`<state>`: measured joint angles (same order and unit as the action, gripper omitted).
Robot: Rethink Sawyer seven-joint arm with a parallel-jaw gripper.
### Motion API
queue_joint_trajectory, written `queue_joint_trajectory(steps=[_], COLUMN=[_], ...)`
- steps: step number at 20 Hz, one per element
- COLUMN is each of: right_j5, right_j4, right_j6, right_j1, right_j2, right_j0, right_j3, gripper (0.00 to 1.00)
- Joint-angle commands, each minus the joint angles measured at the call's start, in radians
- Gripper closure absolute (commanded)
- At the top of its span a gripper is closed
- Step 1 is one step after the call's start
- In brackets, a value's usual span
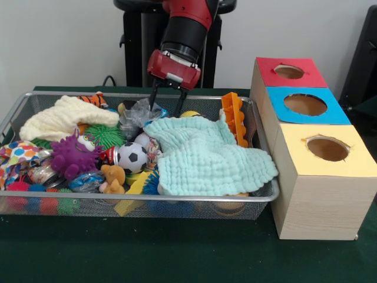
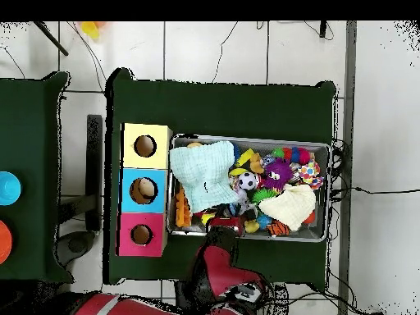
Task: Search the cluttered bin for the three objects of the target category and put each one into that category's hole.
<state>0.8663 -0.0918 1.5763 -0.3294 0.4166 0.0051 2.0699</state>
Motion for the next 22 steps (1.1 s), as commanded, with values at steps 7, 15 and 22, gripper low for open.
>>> queue_joint_trajectory(steps=[7, 15, 22], right_j5=[-0.098, -0.087, -0.040], right_j4=[-0.042, -0.027, 0.007], right_j6=[0.174, 0.163, 0.157], right_j1=[0.015, 0.028, 0.104], right_j2=[-0.114, -0.097, -0.091], right_j0=[-0.064, -0.048, -0.043], right_j3=[-0.097, -0.086, -0.111], gripper=[0.00, 0.00, 0.00])
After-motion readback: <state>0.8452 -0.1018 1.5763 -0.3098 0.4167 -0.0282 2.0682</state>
